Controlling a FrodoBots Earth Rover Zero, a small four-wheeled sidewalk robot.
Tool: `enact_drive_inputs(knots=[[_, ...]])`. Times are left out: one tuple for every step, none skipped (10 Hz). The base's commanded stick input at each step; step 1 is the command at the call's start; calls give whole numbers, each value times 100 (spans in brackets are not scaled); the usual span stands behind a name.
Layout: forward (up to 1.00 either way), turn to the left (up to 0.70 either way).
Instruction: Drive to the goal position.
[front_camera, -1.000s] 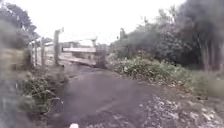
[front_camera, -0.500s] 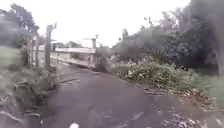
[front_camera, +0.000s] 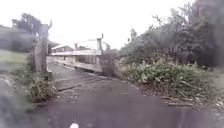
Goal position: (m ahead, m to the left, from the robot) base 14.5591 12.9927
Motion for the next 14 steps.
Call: enact_drive_inputs(knots=[[98, 39], [98, 39], [99, 39], [99, 35], [99, 40], [98, 39], [98, 39], [98, 32], [98, 26], [98, 30], [99, 37], [99, 40], [99, 40], [99, 32]])
